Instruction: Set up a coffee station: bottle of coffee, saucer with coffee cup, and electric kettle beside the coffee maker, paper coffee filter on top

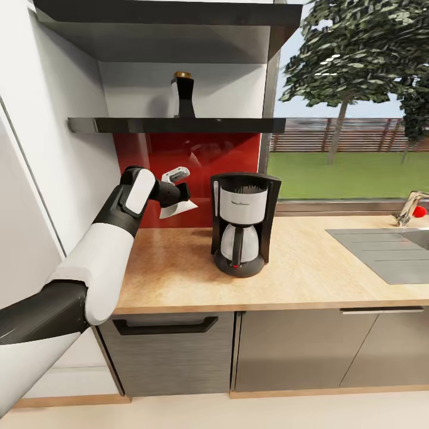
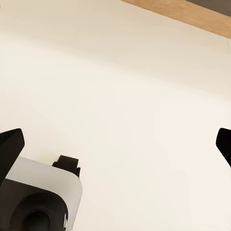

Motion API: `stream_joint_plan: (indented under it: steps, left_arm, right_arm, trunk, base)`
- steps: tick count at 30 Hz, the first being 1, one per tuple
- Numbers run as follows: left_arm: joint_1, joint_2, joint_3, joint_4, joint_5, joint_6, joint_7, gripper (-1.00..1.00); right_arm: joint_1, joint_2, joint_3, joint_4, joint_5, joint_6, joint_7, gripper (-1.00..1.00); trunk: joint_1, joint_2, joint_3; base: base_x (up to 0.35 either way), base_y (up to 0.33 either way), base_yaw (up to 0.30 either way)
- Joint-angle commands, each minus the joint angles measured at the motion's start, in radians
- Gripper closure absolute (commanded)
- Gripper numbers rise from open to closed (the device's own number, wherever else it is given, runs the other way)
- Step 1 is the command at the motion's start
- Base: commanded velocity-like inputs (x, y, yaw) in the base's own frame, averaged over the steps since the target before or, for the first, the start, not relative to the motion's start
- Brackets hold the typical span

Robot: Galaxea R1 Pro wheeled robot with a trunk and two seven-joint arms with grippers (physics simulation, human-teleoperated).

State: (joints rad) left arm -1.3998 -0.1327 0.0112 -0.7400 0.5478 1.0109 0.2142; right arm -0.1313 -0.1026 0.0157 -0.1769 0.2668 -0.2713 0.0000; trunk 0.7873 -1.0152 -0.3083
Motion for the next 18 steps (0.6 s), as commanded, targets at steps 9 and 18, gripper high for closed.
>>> stream_joint_plan:
  steps: [9,18]
  left_arm:
    - [-0.001,0.001,0.001,-0.002,0.009,0.003,0.01,1.0]
    - [-0.002,0.0,-0.002,-0.003,0.008,0.003,0.01,1.0]
  right_arm:
    - [-0.001,0.0,0.001,0.0,0.003,-0.003,0.0,-1.0]
    - [-0.001,0.0,0.001,0.0,0.003,-0.003,0.0,-1.0]
  trunk:
    - [0.0,-0.001,-0.001]
    - [0.0,-0.001,-0.001]
  base:
    - [-0.116,0.0,0.0]
    - [-0.01,0.0,0.0]
